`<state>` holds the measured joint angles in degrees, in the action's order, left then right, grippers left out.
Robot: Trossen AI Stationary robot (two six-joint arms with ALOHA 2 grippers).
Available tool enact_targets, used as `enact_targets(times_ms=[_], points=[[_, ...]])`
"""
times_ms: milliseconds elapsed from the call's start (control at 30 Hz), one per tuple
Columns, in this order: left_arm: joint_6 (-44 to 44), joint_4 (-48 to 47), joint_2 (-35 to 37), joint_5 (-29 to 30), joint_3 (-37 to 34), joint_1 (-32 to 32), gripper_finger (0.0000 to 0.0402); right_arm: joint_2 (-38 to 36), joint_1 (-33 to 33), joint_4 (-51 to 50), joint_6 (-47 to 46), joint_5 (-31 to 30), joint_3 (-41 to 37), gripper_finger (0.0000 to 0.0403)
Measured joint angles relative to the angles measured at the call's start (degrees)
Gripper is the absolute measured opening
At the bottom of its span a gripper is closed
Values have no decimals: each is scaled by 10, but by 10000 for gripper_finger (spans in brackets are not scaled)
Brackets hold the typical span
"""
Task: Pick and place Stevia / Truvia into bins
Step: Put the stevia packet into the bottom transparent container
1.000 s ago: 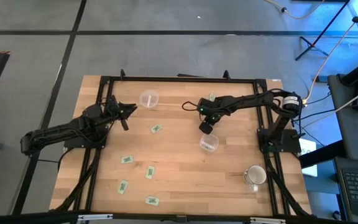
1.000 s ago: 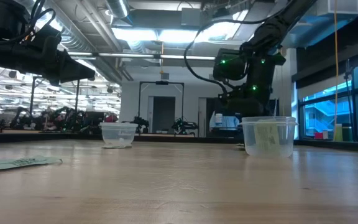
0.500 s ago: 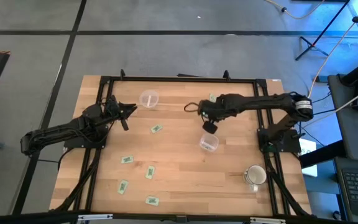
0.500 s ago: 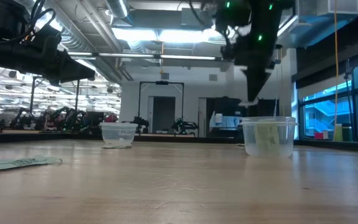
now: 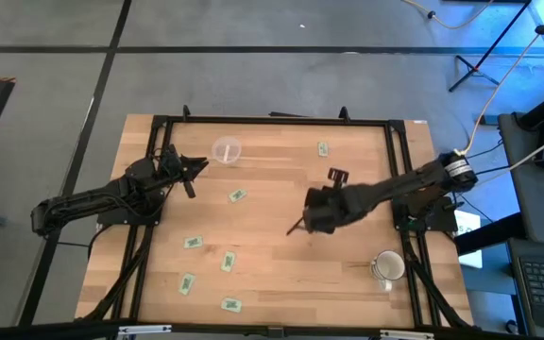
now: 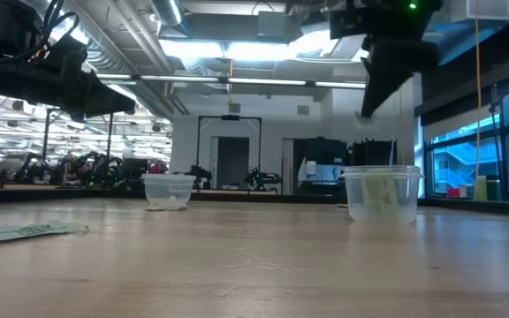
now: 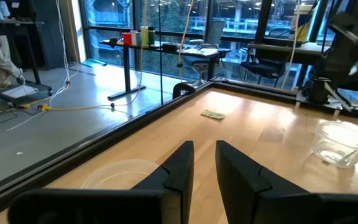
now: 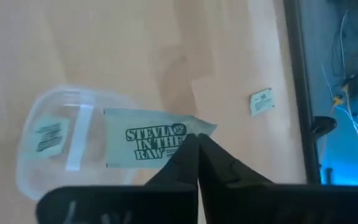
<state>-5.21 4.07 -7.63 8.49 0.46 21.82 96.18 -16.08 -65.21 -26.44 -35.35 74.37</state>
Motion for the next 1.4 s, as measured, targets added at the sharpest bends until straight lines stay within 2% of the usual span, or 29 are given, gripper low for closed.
enact_targets(times_ms=[333, 567, 867, 1133, 1333, 1400], points=[[0, 0, 0, 0, 0, 0, 63, 84, -19, -6, -86, 7, -2, 0], [0, 0, 0, 0, 0, 0, 63, 119, -17, -5, -78, 55, -2, 0], [0, 0, 0, 0, 0, 0, 63, 121, -17, -5, -73, 55, -2, 11], [0, 0, 0, 0, 0, 0, 63, 121, -16, -5, -74, 55, -2, 35], [0, 0, 0, 0, 0, 0, 63, 120, -9, -10, -76, 55, -2, 79], [0, 0, 0, 0, 0, 0, 63, 120, -5, -39, -76, 55, 9, 90]])
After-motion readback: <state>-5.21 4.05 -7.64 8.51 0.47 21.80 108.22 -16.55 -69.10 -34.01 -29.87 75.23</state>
